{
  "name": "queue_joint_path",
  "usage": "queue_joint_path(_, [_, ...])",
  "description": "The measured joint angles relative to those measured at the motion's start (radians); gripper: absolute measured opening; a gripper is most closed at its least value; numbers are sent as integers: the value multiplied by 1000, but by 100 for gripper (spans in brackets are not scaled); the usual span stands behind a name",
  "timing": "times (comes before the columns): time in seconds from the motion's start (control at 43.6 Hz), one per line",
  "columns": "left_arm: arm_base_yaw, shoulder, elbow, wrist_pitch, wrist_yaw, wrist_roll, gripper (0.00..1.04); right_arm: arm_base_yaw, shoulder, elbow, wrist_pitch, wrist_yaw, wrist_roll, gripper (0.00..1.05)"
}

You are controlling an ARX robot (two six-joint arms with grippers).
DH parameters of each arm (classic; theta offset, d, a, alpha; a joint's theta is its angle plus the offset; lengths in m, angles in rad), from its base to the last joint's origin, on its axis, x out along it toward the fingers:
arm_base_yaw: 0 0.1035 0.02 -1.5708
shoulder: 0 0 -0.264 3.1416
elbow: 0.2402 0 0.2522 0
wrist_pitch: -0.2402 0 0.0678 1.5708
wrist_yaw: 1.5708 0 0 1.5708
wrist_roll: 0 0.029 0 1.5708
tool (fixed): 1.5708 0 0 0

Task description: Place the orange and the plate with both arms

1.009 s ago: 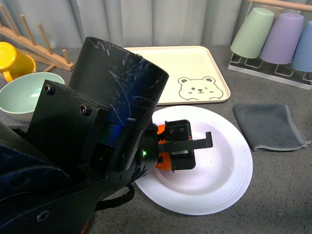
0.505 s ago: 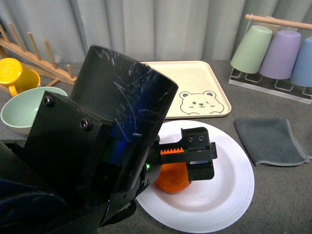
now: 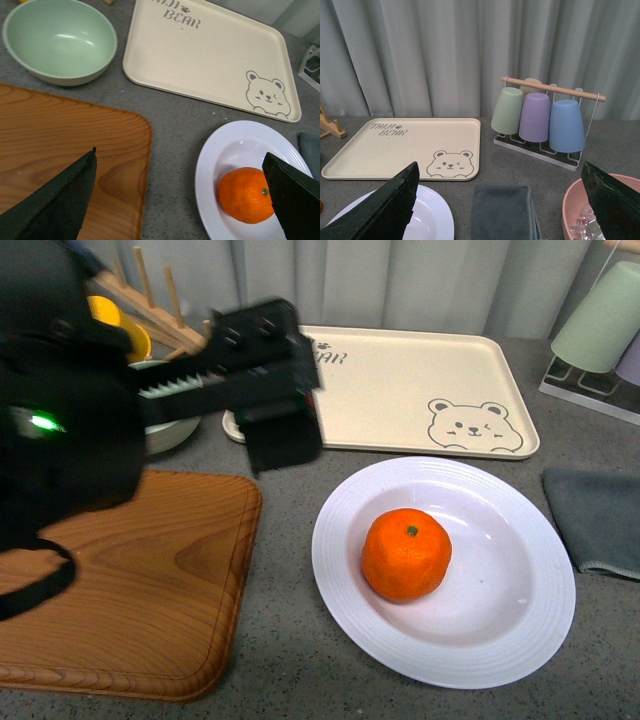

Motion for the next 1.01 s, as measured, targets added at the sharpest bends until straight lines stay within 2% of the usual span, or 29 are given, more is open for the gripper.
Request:
queue_joint_path(0.367, [135,-303,-142,-126,-13,33,98,0,0,0,0,0,0,95])
queue_joint_path(0.413, [143,-278,-196,51,-45,122,91,0,0,0,0,0,0,95])
queue_joint_path(0.436, [154,-250,-246,202,-40,193,85,0,0,0,0,0,0,95])
queue_joint_path(0.482, [173,-225,-314,379,-26,275,78,0,0,0,0,0,0,95])
queue_joint_path(0.574, [220,-254,-400,585,12,419,64,0,0,0,0,1,0,95])
queue_joint_path(0.665, [270,-355,-413,583,60,486,48,0,0,0,0,0,0,95])
queue_joint_path(0.78, [319,-453,-441,507,108,516,30,0,0,0,0,0,0,95])
queue_joint_path(0.918, [383,-586,-459,392,167,527,4,0,0,0,0,0,0,95])
queue_joint_path(1.009, [415,-671,-460,322,201,534,4,0,0,0,0,0,0,95])
